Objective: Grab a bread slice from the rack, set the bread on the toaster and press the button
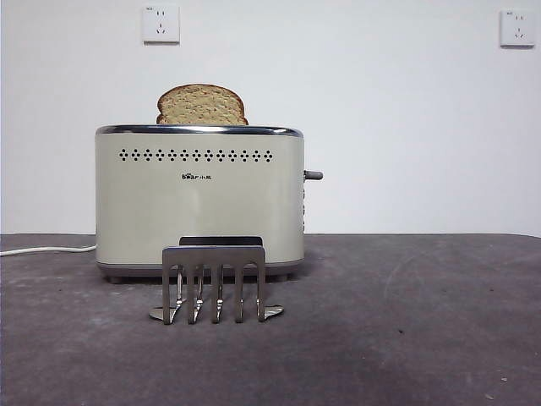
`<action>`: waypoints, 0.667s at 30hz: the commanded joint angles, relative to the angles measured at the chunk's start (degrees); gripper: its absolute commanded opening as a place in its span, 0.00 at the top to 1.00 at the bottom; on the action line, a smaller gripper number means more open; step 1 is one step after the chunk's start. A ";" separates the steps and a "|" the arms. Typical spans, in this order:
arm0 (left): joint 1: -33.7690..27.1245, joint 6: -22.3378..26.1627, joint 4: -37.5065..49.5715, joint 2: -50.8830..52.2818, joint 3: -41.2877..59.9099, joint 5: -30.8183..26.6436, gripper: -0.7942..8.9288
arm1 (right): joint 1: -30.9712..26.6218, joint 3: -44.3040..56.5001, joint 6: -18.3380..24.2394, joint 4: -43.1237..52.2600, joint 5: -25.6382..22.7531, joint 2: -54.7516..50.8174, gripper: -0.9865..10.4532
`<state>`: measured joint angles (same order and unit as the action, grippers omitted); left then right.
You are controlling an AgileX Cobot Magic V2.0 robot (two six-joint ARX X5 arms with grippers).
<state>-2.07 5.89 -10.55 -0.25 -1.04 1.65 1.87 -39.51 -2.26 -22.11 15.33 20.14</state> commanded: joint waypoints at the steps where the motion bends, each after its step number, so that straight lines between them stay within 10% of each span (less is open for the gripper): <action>1: 0.11 -0.55 0.13 0.13 0.85 -0.09 0.92 | -0.33 9.51 -4.02 5.97 -3.67 -3.56 0.91; 20: 0.11 -0.55 0.13 0.13 0.83 -0.09 0.92 | 0.98 39.23 -6.60 18.60 -8.22 -19.96 0.91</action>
<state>-2.07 5.89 -10.55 -0.25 -1.04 1.65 2.72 -0.89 -8.38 -3.51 7.27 0.73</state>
